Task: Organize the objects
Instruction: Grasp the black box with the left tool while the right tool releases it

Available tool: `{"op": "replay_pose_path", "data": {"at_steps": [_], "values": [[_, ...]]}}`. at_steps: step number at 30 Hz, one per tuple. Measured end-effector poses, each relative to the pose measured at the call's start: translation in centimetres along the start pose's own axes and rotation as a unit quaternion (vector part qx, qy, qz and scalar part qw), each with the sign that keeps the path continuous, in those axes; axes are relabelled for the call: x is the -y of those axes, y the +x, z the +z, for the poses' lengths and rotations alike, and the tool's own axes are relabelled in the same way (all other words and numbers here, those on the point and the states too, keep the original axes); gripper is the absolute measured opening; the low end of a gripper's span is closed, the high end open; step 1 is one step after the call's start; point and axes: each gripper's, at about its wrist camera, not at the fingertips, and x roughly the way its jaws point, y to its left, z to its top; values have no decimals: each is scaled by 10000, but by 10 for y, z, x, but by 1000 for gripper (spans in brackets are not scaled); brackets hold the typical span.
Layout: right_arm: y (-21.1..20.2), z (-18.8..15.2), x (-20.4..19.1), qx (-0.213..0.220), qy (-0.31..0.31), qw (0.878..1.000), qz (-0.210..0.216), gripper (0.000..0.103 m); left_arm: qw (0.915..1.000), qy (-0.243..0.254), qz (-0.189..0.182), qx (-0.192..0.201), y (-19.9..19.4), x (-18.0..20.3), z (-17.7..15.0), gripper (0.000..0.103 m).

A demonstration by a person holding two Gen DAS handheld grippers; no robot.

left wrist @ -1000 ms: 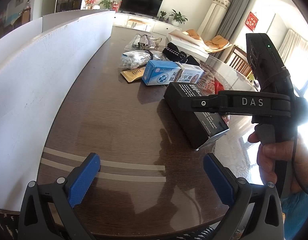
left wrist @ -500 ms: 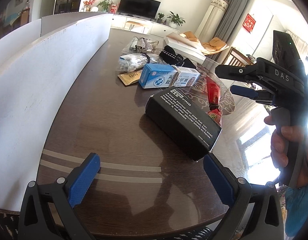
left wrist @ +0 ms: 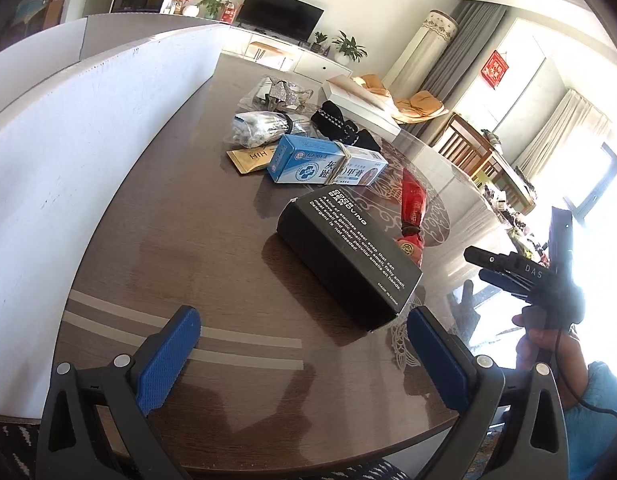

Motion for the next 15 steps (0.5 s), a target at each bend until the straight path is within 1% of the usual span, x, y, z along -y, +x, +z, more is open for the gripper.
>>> {"op": "replay_pose_path", "data": {"at_steps": [5,7,10,11,12,14,15], "values": [[-5,-7,11,49,29,10000,14,94,9989,-361,-257,-125,7,10,12,103],[-8,-7,9,62,-6,10000,61,94,9988,-446,-172,-62,11,19,21,103],[-10,-8,0,112,-150,9998,111,94,9978,-617,258,20,29,34,41,103],[-11,-8,-3,134,-199,9996,141,94,9969,-618,496,16,38,39,47,103],[-12,-9,-7,153,-245,9994,171,94,9950,-589,808,-22,47,44,52,103],[-14,-10,-14,183,-347,9990,222,94,9886,-525,1398,-178,66,50,56,103],[-15,-10,-18,187,-421,9986,245,94,9857,-493,1590,-262,73,52,55,103]]}}
